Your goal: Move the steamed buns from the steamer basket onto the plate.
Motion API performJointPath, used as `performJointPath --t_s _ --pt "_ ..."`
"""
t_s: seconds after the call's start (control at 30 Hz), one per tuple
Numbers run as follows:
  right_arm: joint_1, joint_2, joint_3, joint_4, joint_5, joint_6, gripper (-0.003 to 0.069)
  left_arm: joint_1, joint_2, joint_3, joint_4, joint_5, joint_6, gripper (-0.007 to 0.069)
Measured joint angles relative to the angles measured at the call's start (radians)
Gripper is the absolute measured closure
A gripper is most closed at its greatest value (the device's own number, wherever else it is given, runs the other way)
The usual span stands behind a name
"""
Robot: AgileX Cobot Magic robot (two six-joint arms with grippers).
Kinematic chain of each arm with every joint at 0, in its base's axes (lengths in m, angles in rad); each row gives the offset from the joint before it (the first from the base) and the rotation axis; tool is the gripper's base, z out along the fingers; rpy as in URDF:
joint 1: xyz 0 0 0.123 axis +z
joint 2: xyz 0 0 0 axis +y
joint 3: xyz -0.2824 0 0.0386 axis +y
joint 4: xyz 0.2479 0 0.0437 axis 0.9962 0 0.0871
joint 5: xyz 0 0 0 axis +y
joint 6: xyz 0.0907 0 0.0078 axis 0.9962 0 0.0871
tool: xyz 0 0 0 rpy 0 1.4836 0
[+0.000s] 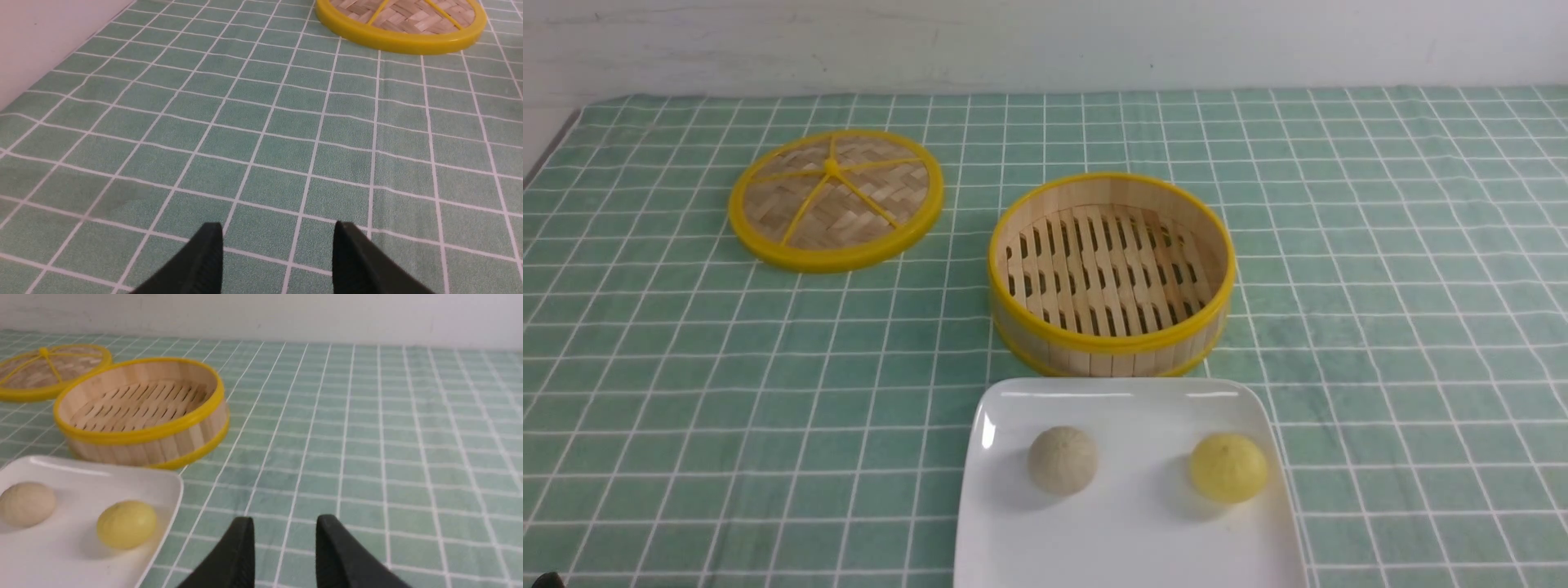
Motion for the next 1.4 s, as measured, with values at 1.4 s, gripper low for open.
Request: performJointPath --t_s 1.4 --pt "-0.466 0.002 0.244 0.127 -0.184 -0.291 0.0419 0.000 0.000 0.000 0.000 -0.001 -0.001 0.0238"
